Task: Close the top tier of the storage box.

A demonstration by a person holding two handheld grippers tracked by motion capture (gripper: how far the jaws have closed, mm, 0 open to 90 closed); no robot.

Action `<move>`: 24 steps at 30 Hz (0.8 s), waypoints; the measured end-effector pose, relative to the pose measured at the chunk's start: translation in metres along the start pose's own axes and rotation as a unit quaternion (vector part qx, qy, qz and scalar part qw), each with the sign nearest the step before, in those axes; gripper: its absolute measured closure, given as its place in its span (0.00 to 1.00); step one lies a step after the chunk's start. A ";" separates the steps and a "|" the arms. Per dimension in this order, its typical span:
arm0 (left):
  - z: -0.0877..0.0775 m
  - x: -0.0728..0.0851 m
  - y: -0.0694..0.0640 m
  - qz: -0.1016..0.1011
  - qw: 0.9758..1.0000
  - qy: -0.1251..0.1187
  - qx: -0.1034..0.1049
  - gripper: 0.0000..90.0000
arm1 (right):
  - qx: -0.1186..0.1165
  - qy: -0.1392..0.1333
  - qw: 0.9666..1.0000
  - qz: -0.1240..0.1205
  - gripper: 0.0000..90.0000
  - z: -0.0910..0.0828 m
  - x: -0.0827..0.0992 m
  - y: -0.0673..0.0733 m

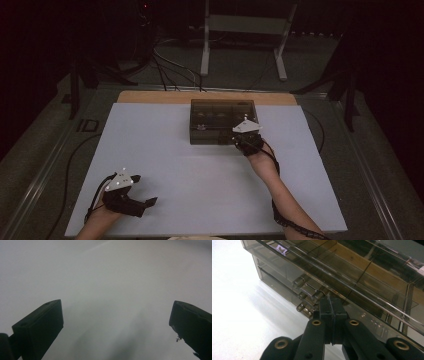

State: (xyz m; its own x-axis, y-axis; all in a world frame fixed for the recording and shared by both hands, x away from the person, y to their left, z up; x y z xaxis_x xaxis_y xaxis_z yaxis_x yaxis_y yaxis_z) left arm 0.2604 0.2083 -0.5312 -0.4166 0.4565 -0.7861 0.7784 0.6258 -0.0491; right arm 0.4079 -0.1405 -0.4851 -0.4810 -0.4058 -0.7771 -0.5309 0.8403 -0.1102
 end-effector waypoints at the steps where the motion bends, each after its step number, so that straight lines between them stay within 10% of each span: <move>1: 0.000 0.000 0.000 0.000 1.000 0.000 0.000 0.00 | 0.001 0.000 1.000 0.000 1.00 0.000 0.000 0.000; 24: 0.000 0.000 0.000 -0.001 1.000 -0.001 0.001 0.00 | 0.002 0.005 1.000 0.004 1.00 0.010 -0.006 -0.003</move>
State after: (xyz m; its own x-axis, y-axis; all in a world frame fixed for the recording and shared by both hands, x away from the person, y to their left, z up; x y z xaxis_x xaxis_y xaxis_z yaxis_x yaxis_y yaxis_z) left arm 0.2604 0.2088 -0.5313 -0.4172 0.4542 -0.7871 0.7783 0.6258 -0.0514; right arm 0.4193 -0.1372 -0.4863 -0.4929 -0.4023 -0.7715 -0.5235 0.8453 -0.1064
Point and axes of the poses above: each handheld gripper's, and its own axes: z roughly forward along the jaws, x roughly out of its underside, y roughly to its left, the point moved 4 cm from there along z, roughly forward along the jaws, and after that the axes turned 6 degrees about z, right-handed, at the moved point
